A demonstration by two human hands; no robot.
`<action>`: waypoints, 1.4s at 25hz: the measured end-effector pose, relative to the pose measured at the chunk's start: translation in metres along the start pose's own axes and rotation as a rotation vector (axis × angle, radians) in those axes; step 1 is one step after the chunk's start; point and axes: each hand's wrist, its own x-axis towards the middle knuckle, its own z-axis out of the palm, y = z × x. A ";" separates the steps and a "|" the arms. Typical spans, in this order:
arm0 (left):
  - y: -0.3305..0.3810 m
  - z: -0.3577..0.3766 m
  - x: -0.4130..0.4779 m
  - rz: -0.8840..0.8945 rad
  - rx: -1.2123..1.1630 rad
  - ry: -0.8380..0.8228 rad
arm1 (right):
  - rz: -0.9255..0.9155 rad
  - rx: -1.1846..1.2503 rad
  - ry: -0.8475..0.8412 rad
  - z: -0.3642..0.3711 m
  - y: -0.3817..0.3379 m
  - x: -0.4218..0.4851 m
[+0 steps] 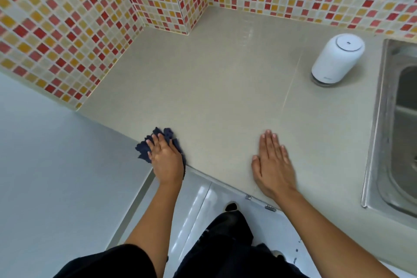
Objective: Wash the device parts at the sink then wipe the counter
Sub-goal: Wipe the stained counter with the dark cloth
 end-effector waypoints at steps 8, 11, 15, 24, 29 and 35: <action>0.030 -0.002 -0.120 0.395 -0.114 -0.158 | -0.055 0.286 0.083 -0.051 0.029 -0.015; 0.094 -0.019 -0.152 0.704 -0.229 -0.168 | 0.070 0.690 0.063 -0.088 0.056 -0.033; 0.174 -0.033 -0.178 0.917 -0.360 -0.246 | 0.221 1.224 -0.002 -0.156 0.087 -0.059; 0.291 -0.033 -0.281 1.119 -0.736 -0.691 | 0.284 1.610 0.219 -0.235 0.191 -0.152; 0.339 -0.028 -0.302 1.173 -0.883 -0.717 | 0.320 1.434 0.444 -0.257 0.229 -0.171; 0.403 -0.041 -0.260 0.894 -0.744 -1.116 | 0.173 1.298 0.457 -0.307 0.243 -0.164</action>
